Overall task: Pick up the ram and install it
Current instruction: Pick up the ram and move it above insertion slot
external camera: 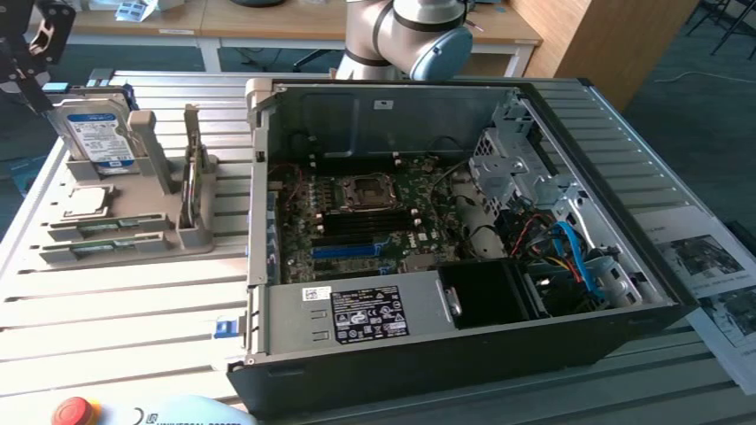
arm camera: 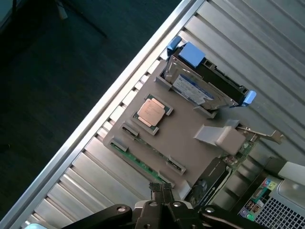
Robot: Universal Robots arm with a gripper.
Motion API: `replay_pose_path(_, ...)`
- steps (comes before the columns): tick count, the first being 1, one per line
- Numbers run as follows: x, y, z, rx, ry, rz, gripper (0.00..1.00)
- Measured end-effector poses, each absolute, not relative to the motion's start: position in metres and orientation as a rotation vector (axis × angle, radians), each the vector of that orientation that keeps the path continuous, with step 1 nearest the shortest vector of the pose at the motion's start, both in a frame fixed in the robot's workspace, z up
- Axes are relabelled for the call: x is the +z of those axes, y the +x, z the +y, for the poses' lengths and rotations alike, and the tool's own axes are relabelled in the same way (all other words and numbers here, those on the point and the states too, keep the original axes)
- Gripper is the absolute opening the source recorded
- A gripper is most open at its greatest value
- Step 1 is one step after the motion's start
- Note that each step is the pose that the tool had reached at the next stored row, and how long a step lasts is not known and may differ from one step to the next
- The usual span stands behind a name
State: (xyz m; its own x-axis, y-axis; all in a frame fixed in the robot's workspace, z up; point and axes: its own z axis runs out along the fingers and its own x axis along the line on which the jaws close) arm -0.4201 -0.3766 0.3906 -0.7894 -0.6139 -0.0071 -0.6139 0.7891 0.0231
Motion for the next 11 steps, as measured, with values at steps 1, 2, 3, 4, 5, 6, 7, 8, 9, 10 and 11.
replay_pose_path(1, 0.3906, -0.4201, -0.3766, -0.038, 1.032, -2.966, 0.10)
replay_pose_path(2, 0.3906, -0.4201, -0.3766, -0.038, 1.045, -2.961, 0.10)
replay_pose_path(3, 0.3906, -0.4201, -0.3766, -0.038, 1.059, -2.956, 0.10)
replay_pose_path(4, 0.3906, -0.4201, -0.3766, -0.038, 1.071, -2.952, 0.10)
replay_pose_path(5, 0.3906, -0.4201, -0.3766, -0.038, 1.083, -2.947, 0.10)
replay_pose_path(6, 0.3906, -0.4201, -0.3766, -0.038, 1.094, -2.943, 0.10)
replay_pose_path(7, 0.3906, -0.4201, -0.3766, -0.038, 1.105, -2.939, 0.10)
replay_pose_path(8, 0.3906, -0.4201, -0.3766, -0.038, 1.116, -2.935, 0.10)
replay_pose_path(9, 0.3906, -0.4201, -0.3766, -0.038, 1.127, -2.931, 0.10)
replay_pose_path(10, 0.3906, -0.4201, -0.3766, -0.038, 1.137, -2.926, 0.10)
replay_pose_path(11, 0.3906, -0.4200, -0.3766, -0.038, 1.147, -2.922, 0.10)
